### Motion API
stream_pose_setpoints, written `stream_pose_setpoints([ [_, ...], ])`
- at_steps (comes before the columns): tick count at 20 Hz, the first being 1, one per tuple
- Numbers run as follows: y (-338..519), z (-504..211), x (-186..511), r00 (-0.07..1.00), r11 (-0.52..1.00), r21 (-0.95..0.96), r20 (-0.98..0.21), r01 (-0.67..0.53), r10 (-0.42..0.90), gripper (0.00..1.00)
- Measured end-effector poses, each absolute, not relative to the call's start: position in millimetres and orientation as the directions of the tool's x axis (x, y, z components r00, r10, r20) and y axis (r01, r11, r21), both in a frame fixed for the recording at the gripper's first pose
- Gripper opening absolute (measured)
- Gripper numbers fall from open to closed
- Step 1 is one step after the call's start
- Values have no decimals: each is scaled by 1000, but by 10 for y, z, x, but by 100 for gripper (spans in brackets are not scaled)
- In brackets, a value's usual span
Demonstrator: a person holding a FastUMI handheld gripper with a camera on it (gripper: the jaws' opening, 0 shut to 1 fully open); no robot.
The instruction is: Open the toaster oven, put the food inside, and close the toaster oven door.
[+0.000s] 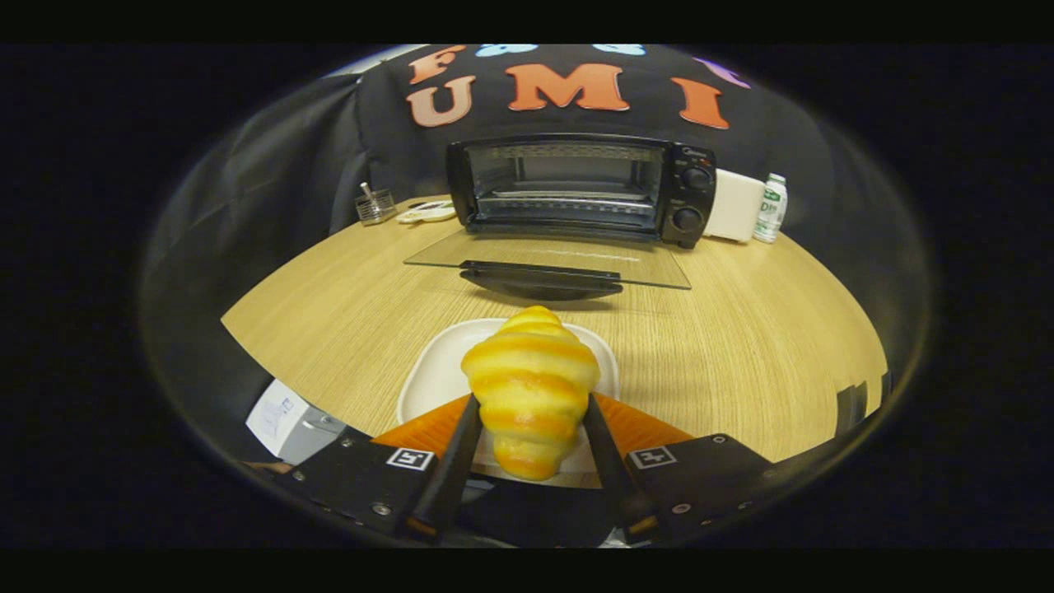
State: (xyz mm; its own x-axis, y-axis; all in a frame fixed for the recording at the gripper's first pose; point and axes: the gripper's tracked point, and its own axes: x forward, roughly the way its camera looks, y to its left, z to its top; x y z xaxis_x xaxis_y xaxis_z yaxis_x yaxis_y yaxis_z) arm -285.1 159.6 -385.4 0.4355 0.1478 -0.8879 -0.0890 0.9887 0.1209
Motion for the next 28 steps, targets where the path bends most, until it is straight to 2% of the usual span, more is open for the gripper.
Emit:
stream_pose_setpoints([
  [1,1560,-3832,-2833,438,987,140,-885,-77,160,66],
  [3,1560,-3718,-2792,461,978,198,-863,-67,206,63],
  [15,1946,-3215,-1813,669,809,587,-589,-31,453,62],
  [20,1939,-3260,-1186,711,759,651,-541,17,448,62],
  [28,1914,-3524,-309,737,667,732,-527,140,424,62],
])
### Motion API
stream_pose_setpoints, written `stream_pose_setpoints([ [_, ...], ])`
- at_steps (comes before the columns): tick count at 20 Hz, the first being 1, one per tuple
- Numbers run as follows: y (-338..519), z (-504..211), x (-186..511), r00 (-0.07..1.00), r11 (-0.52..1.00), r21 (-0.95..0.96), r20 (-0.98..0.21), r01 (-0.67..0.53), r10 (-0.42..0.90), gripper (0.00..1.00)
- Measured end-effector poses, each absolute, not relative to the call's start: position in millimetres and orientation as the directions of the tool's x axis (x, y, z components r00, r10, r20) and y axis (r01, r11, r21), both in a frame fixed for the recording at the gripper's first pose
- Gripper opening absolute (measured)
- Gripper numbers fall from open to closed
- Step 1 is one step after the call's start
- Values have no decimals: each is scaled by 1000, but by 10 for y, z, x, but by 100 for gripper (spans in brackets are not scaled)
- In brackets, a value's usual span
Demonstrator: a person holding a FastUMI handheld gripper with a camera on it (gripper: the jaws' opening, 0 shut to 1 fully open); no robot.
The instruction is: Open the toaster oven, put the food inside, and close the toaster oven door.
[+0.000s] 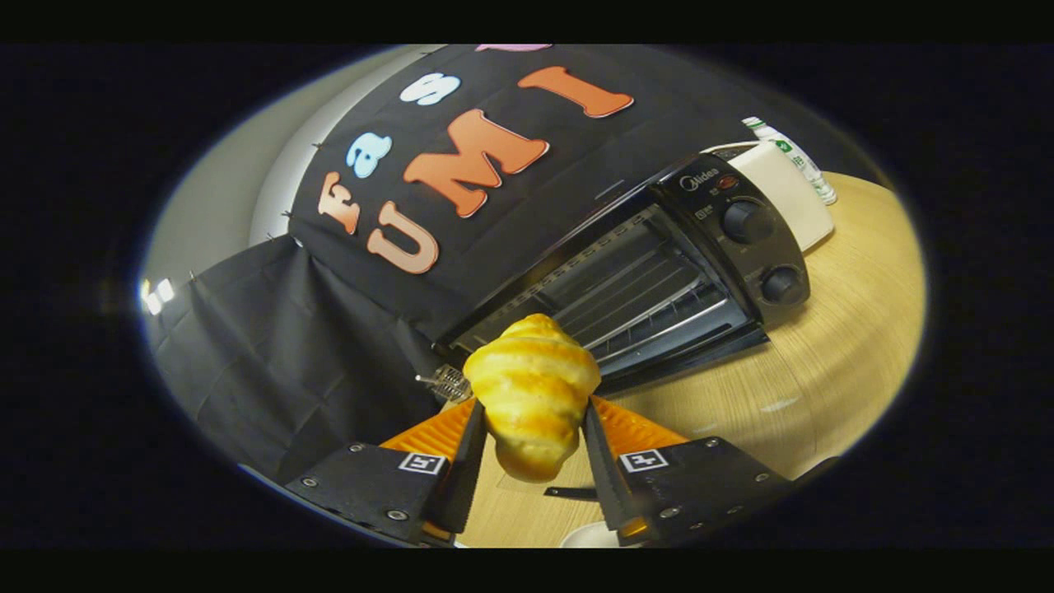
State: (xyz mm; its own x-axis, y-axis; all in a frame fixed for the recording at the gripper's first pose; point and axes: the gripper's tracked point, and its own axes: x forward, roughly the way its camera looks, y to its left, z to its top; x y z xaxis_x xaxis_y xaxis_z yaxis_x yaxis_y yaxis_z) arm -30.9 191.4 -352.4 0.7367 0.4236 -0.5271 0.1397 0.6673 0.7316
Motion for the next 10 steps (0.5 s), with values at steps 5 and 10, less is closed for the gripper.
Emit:
stream_pose_setpoints([
  [5,1812,-3794,78,734,684,700,-573,208,363,62],
  [10,1919,-3954,393,740,671,702,-578,236,344,62],
])
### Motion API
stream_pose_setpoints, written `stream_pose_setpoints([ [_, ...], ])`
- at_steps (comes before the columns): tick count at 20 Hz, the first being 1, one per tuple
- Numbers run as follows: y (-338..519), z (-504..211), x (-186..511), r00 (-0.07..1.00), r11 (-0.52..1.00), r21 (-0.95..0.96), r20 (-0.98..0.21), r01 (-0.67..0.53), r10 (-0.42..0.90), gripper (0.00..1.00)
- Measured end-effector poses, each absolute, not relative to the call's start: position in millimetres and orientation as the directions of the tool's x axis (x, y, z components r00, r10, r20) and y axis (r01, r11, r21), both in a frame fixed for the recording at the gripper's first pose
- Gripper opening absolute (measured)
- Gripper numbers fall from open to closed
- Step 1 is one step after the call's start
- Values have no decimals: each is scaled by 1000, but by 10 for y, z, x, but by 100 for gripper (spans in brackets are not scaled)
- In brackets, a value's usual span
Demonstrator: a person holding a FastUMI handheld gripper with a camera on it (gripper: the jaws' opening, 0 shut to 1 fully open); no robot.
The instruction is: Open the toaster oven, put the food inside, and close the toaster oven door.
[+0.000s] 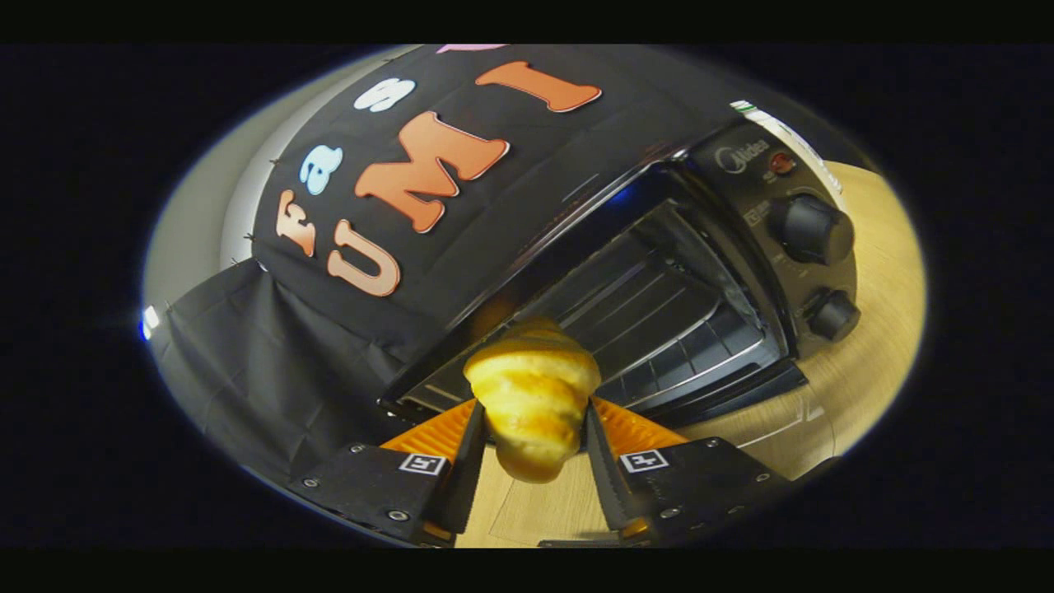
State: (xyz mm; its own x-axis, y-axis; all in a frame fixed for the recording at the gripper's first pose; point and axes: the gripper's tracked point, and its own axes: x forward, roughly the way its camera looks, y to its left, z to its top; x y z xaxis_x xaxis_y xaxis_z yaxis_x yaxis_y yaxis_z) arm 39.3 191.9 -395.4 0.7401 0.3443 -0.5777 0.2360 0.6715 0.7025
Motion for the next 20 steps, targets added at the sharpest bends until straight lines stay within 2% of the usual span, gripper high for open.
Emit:
stream_pose_setpoints([
  [9,1980,-4139,669,759,758,621,-588,200,281,62],
  [12,1888,-4235,632,744,810,545,-630,217,224,62],
  [18,1746,-4191,760,740,820,515,-648,251,181,62],
  [20,1743,-4293,778,706,829,492,-685,266,180,62],
])
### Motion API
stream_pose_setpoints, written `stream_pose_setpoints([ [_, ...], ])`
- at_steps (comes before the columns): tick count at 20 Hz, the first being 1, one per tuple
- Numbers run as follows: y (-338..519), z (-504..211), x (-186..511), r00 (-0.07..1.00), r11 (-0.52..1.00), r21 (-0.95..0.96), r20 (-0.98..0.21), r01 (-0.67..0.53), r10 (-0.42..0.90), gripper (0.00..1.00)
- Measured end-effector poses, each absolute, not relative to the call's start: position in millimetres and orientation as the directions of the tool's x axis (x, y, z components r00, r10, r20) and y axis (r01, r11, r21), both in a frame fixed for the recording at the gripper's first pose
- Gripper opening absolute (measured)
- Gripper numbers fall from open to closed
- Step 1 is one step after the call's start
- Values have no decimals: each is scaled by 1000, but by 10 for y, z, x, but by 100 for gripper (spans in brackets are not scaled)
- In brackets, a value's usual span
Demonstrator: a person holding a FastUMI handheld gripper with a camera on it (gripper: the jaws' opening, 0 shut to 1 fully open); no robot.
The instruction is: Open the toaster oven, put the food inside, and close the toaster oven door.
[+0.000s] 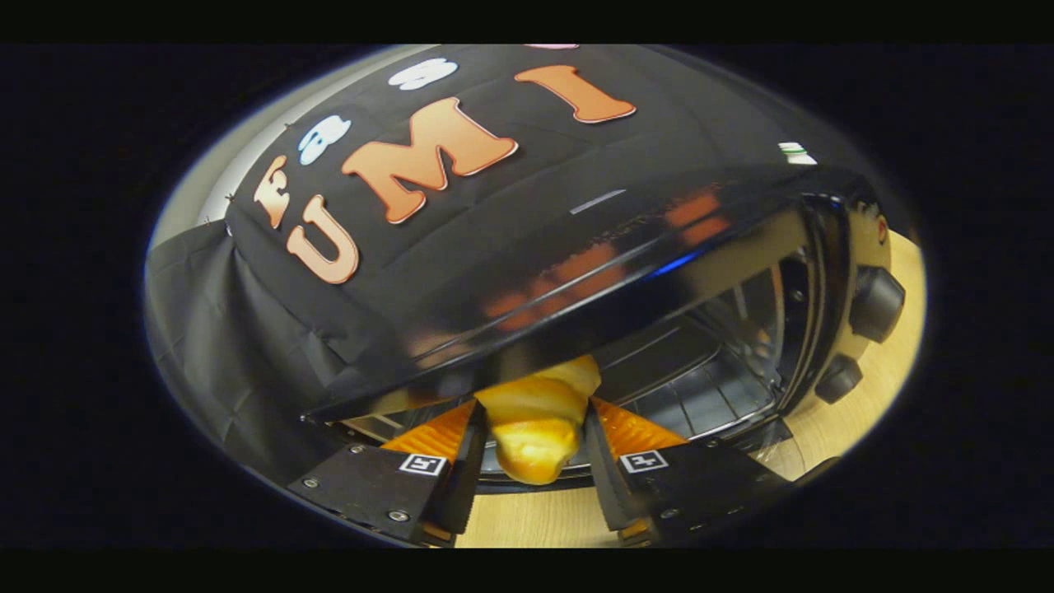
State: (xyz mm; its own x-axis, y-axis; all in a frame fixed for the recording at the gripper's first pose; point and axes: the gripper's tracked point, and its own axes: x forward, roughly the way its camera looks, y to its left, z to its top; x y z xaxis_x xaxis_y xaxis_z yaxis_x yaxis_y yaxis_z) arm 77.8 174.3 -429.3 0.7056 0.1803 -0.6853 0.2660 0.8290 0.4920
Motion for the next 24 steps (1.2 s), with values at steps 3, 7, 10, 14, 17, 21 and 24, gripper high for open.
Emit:
stream_pose_setpoints([
  [3,1746,-4333,829,696,844,465,-699,268,164,62],
  [7,1785,-4274,777,698,862,440,-700,251,154,71],
  [10,1722,-4246,759,708,890,394,-695,228,126,81],
  [14,1684,-4170,604,708,904,377,-694,204,129,87],
  [17,1615,-4050,362,716,910,367,-686,190,128,88],
  [21,1517,-3843,-83,715,931,336,-685,139,141,88],
  [24,1457,-3733,-460,698,943,320,-697,97,164,91],
])
